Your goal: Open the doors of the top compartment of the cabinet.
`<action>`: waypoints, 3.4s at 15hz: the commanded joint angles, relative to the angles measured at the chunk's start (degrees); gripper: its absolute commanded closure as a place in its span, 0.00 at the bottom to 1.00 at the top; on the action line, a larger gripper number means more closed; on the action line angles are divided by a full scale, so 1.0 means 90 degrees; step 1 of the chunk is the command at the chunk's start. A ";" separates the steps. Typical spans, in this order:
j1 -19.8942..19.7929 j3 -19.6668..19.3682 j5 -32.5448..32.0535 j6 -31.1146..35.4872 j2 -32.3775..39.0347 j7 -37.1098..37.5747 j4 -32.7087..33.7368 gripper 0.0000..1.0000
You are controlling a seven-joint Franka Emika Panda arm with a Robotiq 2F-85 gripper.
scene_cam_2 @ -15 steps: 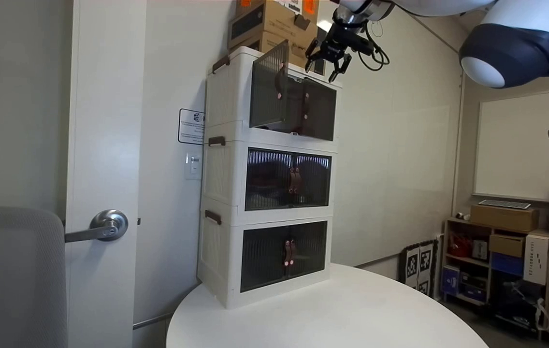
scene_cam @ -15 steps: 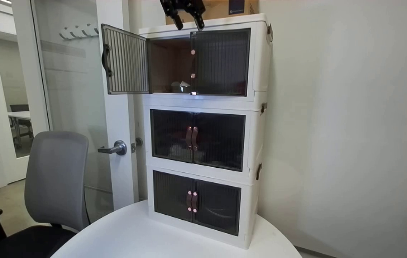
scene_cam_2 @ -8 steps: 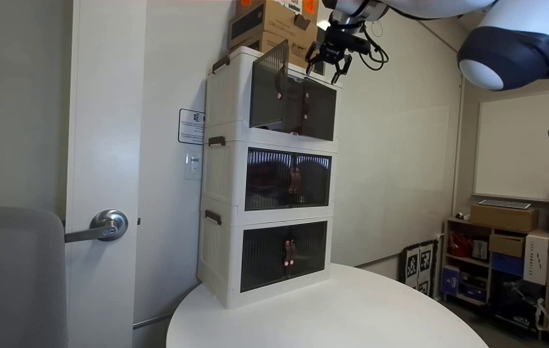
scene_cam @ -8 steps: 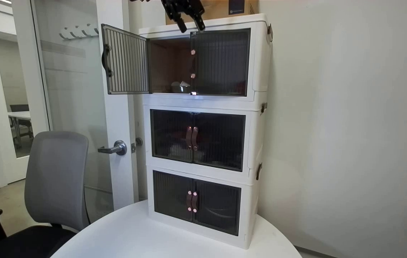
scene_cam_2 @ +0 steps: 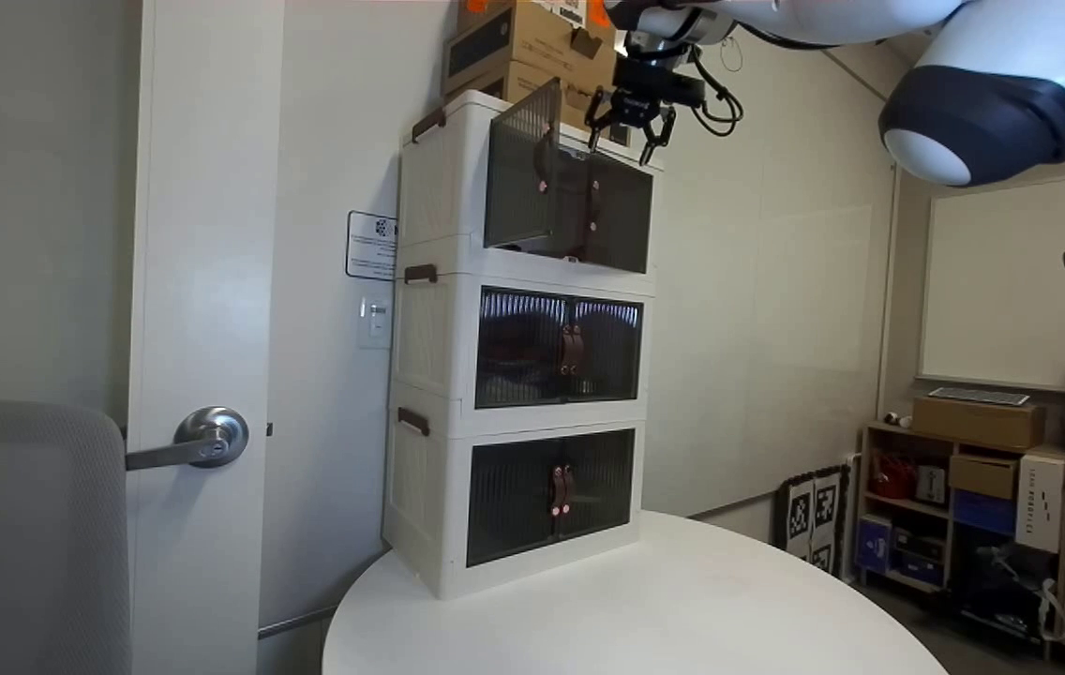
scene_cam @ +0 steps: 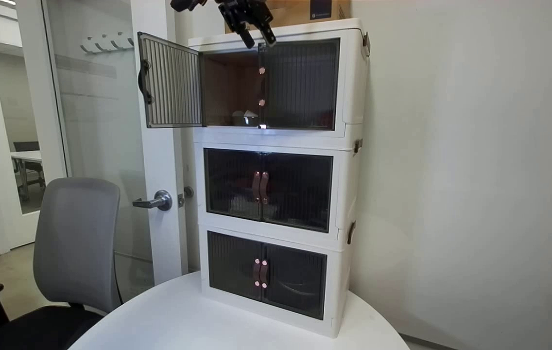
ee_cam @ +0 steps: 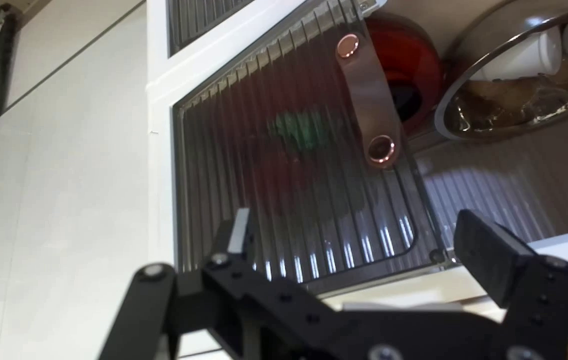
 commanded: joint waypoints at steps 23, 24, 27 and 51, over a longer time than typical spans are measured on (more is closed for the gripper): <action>-0.0053 -0.0479 -0.2095 0.1064 -0.0242 0.1786 -0.0126 0.00; -0.0060 -0.0485 -0.2159 0.1095 -0.0166 0.1766 -0.0156 0.00; -0.0082 -0.0281 -0.2113 0.1183 0.0159 0.1502 -0.0150 0.00; -0.0021 0.1893 -0.1404 -0.0109 0.1172 -0.0394 -0.0219 0.00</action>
